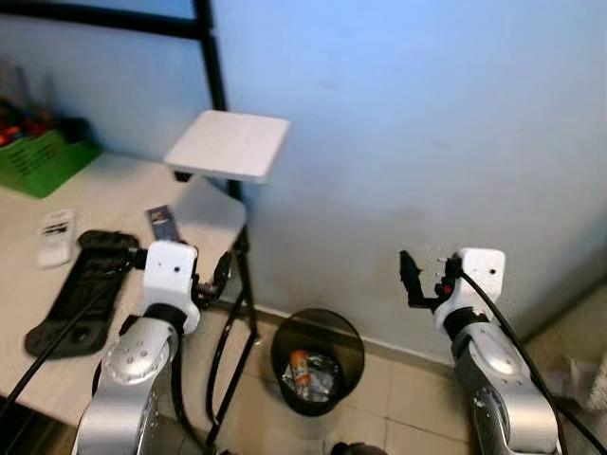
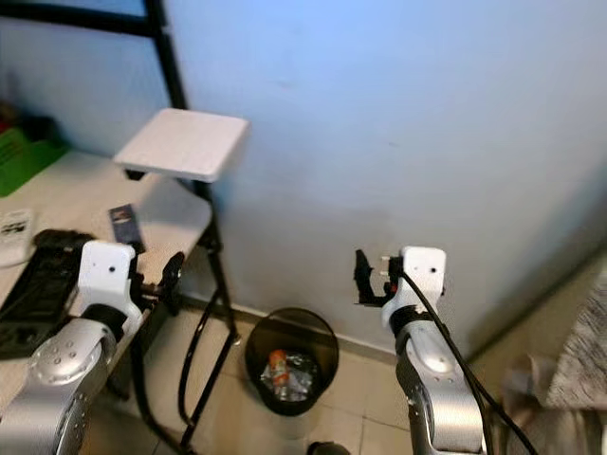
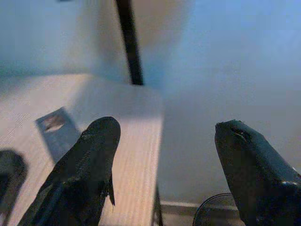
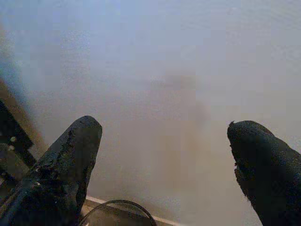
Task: Clean up the room
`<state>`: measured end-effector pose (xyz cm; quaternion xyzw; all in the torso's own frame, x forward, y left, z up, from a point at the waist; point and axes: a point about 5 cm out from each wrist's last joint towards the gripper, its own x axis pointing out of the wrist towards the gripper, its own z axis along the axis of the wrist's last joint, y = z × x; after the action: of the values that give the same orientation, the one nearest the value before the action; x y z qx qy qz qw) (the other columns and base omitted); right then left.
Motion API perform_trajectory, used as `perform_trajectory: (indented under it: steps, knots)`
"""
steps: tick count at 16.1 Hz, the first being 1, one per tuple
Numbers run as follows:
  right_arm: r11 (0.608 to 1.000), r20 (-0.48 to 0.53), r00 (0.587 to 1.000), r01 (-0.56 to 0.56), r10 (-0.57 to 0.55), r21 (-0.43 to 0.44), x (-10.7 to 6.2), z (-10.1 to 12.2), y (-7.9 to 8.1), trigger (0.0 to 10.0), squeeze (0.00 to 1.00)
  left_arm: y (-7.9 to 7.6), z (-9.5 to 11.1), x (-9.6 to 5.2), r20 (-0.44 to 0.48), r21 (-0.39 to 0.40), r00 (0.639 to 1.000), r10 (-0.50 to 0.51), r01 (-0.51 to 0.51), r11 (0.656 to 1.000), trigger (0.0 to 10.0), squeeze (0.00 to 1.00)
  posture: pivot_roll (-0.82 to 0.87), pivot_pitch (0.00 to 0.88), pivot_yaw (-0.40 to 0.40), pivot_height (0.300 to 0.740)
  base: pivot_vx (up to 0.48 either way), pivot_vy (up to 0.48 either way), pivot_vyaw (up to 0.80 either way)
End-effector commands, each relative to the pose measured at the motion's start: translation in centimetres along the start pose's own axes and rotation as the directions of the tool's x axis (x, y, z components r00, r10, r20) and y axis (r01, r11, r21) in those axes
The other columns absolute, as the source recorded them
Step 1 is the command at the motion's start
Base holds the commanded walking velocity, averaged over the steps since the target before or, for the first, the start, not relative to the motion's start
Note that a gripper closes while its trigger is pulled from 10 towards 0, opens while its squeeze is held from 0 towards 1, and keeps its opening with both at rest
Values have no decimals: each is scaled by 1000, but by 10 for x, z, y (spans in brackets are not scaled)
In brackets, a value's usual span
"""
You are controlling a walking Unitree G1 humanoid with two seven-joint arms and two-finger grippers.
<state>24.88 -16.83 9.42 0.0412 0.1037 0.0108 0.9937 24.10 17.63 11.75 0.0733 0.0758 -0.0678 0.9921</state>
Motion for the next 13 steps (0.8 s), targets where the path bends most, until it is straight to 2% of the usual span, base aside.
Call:
perform_trajectory:
  steps: [1,2,7,13]
  knots:
    - [1000,19,1000,-6,6,-15,1,6,0,10000,0,-4,-2,2,-16,-4,1000,-18,18,1000,10000,0,-7,0,31,740,0,0,-800]
    - [1000,17,1000,-3,3,-8,0,8,0,10000,0,-8,-4,-1,-28,-10,999,-37,37,999,10000,0,8,0,13,740,0,0,-800]
    - [1000,-9,1000,10,-10,5,-6,1,-1,10000,0,-7,-10,-8,-38,-17,999,-22,22,1000,10000,0,8,0,0,740,0,0,-800]
    - [999,-15,999,44,-44,17,-8,-2,-4,10000,0,-4,-4,-2,-37,-11,999,-31,30,999,10000,0,11,0,27,740,0,0,-800]
